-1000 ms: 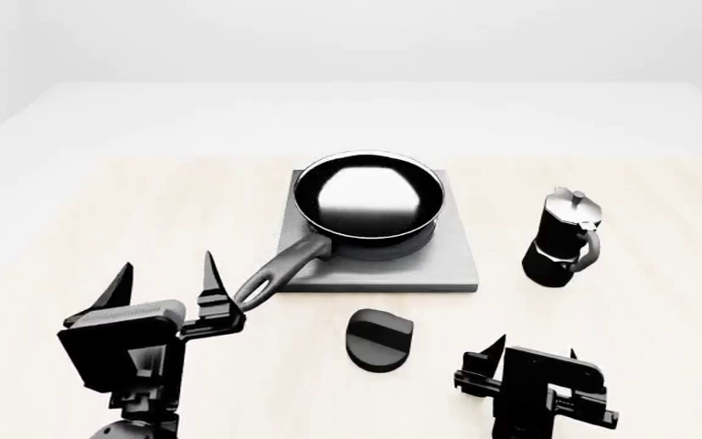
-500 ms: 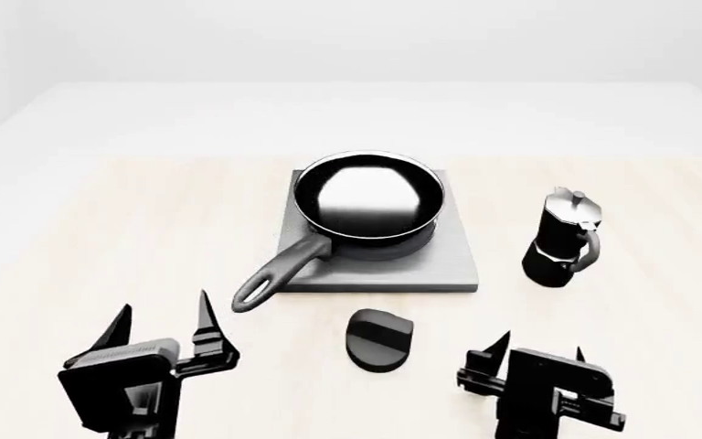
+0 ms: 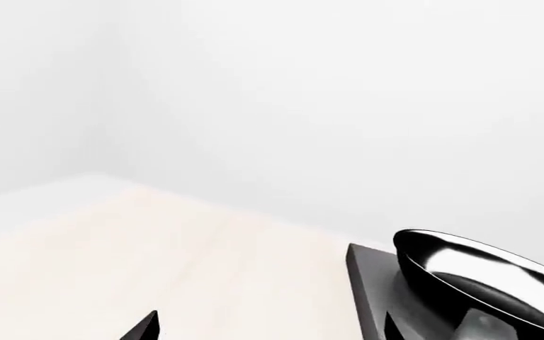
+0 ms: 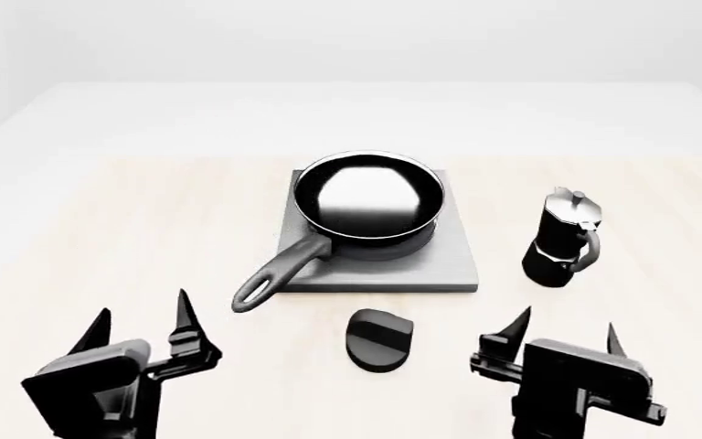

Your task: Turn on the stove and put the frying pan on it.

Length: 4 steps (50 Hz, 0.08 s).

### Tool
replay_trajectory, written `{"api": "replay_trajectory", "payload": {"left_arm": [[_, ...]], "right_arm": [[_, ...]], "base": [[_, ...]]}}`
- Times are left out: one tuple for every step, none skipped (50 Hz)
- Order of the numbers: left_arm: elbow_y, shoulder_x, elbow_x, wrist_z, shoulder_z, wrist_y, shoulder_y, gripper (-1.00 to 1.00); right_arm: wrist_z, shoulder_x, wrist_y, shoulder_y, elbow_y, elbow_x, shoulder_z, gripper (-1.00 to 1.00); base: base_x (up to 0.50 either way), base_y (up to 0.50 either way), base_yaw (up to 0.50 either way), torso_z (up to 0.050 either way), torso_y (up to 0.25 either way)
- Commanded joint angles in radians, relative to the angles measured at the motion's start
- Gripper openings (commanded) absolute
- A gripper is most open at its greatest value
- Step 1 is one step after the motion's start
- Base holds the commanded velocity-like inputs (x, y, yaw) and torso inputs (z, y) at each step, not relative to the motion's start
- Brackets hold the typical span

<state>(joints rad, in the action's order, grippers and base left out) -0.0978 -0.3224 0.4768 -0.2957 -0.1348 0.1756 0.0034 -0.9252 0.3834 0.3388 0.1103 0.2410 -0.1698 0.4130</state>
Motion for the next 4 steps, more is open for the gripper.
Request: {"api": "replay_trajectory", "payload": {"left_arm": [[-0.091,-0.033,0.032,-0.028,0.021,-0.033,0.017,1.00],[-0.109,-0.040,0.043,-0.034,0.029,-0.041,0.019,1.00],[-0.088,-0.033,0.036,-0.022,0.028,-0.017,0.023,1.00],[-0.117,-0.045,0.045,-0.034,0.031,-0.040,0.023,1.00]], "right_arm": [[-0.031,0.042,0.091,-0.023,0.153,0.003,-0.019,1.00],[-0.032,0.047,0.101,-0.026,0.169,0.001,-0.022,1.00],[-0.033,0.049,0.106,-0.027,0.176,0.000,-0.024,1.00],[-0.034,0.052,0.114,-0.027,0.185,-0.002,-0.025,1.00]], "base": [[0.00,0.00,0.00,0.000,0.000],[0.00,0.00,0.00,0.000,0.000],[0.00,0.00,0.00,0.000,0.000],[0.00,0.00,0.00,0.000,0.000]]}}
